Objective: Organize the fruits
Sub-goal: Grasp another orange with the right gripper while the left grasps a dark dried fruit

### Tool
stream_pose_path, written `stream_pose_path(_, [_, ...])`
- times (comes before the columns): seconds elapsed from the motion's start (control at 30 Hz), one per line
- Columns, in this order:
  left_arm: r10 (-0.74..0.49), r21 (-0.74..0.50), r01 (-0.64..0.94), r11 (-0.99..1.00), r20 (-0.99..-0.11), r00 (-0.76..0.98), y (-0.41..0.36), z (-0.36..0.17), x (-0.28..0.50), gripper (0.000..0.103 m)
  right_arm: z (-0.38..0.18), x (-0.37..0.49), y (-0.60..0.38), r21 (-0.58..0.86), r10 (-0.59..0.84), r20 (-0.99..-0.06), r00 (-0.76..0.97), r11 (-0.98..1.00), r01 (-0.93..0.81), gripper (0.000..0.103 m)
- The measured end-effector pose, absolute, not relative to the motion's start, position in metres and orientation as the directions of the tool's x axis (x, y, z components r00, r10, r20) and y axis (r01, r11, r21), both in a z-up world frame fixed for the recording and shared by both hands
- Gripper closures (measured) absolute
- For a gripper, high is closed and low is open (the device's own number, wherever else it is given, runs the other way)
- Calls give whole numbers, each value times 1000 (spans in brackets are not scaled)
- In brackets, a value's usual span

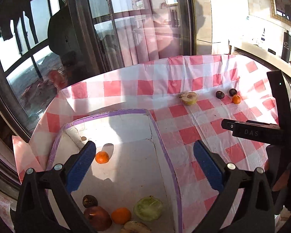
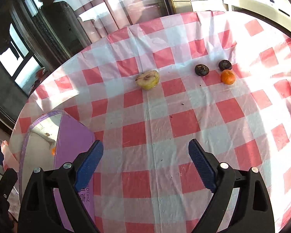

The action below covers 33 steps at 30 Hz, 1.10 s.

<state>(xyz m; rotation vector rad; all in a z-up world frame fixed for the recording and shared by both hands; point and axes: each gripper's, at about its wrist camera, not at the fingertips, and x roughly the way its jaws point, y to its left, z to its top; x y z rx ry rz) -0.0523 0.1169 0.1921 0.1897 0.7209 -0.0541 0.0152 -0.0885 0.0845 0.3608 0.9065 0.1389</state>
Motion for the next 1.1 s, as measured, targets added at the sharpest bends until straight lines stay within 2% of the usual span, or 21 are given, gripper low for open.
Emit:
stream_pose_path(0.17, [-96, 104, 248, 963, -728, 679, 35, 167, -38, 2, 47, 32, -157, 290, 176, -803, 569, 950, 116, 16])
stream_pose_path(0.3, [-129, 67, 304, 950, -805, 579, -14, 126, -24, 2, 22, 50, -200, 239, 120, -834, 539, 958, 157, 16])
stream_pose_path(0.6, [-41, 64, 227, 972, -902, 431, -59, 53, 21, 2, -6, 112, -226, 95, 61, -815, 576, 995, 28, 18])
stream_pose_path(0.93, [52, 114, 133, 985, -916, 399, -73, 29, 81, 2, -14, 190, -239, 99, 110, -790, 603, 994, -51, 24])
stream_pose_path(1.1, [64, 108, 92, 990, -918, 392, -74, 22, 118, 2, -15, 203, -240, 86, 117, -786, 607, 993, -79, 34])
